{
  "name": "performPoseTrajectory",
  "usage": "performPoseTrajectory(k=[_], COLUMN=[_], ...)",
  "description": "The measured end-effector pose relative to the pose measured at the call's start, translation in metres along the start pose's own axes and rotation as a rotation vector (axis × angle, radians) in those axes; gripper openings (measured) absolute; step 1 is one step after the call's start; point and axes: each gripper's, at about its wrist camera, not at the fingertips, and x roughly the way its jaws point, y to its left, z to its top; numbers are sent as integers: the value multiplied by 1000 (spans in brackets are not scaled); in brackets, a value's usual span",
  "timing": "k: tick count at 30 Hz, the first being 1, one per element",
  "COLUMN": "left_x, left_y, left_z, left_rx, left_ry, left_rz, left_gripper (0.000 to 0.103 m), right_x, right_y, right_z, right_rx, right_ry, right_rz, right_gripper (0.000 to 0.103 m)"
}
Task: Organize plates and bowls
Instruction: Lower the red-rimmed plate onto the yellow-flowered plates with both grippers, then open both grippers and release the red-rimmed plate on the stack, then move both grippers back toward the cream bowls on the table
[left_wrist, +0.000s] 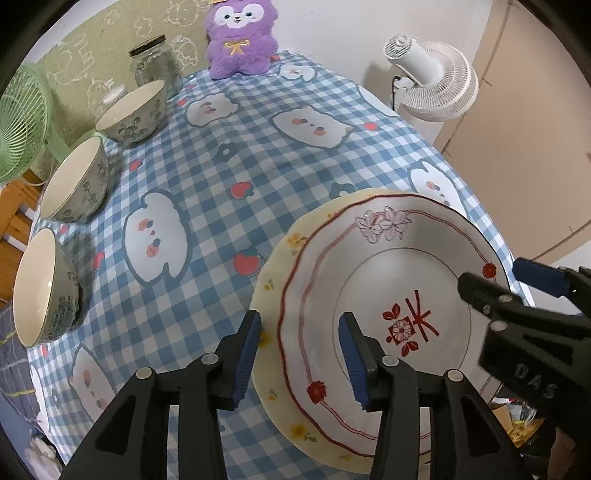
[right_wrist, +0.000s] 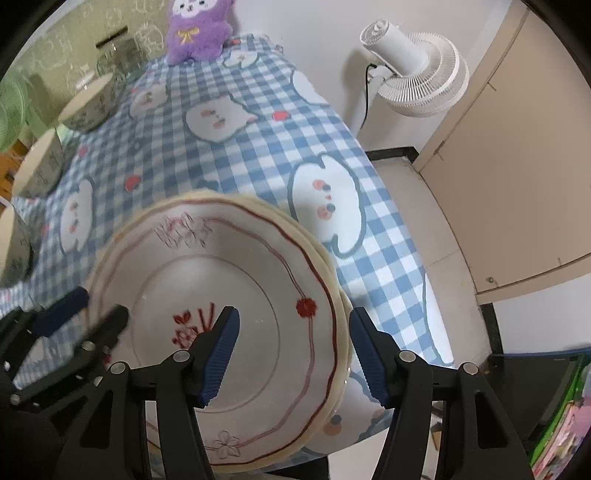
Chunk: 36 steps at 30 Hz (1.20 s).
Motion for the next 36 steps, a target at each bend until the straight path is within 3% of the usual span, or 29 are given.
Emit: performPoseTrajectory(k=[4,9,14,22,26,36], left_x=[-7,-19,-37,-61,-78,-115], left_y=[6,16,31,61,71,109], left_z=[1,7,17,30,32,31], left_rx=[-19,-61,-122,-239,-278,-357], left_ry=[-26,-44,-87,-113,-146,-223], left_rz=[5,11,32,101,120,168], left_gripper=[62,67,74,75,75,80], right_x=[-10,-20,-32,-59,-78,-117], right_y=[8,25,45,71,90,144], right_z=[10,25,38,56,65,75], right_rx=[-19,-59,-127,-203,-267,-367], right_ry=[-42,-64,-79,-164,-220,-295], right_rz=[18,70,127,195,241,299], right_gripper=[65,65,72,75,82,82])
